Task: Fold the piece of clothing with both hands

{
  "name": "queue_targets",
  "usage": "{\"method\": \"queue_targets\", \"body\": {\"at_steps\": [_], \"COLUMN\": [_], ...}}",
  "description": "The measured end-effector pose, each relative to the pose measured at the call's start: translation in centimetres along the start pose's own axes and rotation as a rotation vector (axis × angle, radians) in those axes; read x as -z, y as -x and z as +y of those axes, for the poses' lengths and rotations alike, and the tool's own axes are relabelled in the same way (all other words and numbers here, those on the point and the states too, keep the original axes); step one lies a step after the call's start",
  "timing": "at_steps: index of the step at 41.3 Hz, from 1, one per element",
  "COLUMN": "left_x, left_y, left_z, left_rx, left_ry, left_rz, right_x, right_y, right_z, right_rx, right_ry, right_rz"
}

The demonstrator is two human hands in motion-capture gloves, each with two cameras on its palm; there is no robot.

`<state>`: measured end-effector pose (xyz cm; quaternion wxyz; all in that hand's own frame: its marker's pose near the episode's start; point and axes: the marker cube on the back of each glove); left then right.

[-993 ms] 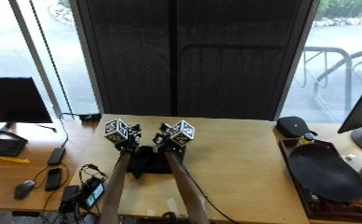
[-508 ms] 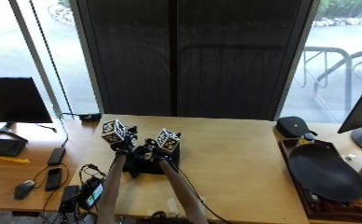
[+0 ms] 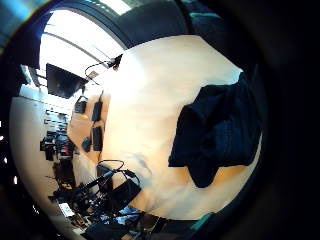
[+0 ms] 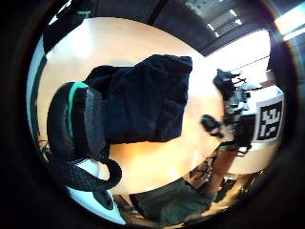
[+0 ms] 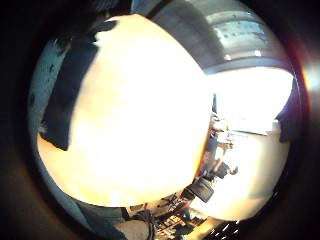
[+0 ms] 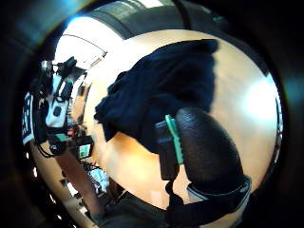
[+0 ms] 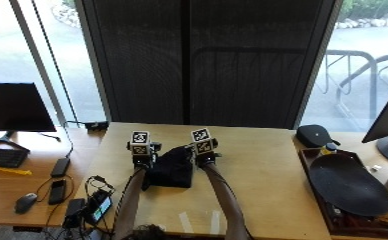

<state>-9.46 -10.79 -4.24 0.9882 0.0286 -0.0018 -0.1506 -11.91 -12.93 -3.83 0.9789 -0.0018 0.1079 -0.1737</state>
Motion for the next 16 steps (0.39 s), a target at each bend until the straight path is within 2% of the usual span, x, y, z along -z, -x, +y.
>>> {"method": "queue_targets", "body": {"at_steps": [2, 4, 10, 16], "left_x": [-0.4, -0.7, -1.2, -0.8], "left_y": [-0.5, -1.2, -1.9, -4.0], "left_z": [0.5, 0.8, 0.2, 1.1], "left_rx": [0.012, 0.004, -0.012, -0.056], "left_ry": [0.050, 0.074, 0.031, 0.074], "left_rz": [-0.032, -0.040, -0.112, -0.032], "right_x": [0.9, 1.8, 4.3, 4.5], "right_y": [-2.5, -4.2, -6.9, -7.9], "right_z": [1.2, 2.1, 2.6, 3.5], "right_rx": [-0.113, -0.171, -0.214, -0.249], "right_ry": [0.053, 0.066, -0.112, -0.121], "right_rz": [0.076, 0.077, -0.019, -0.038]}}
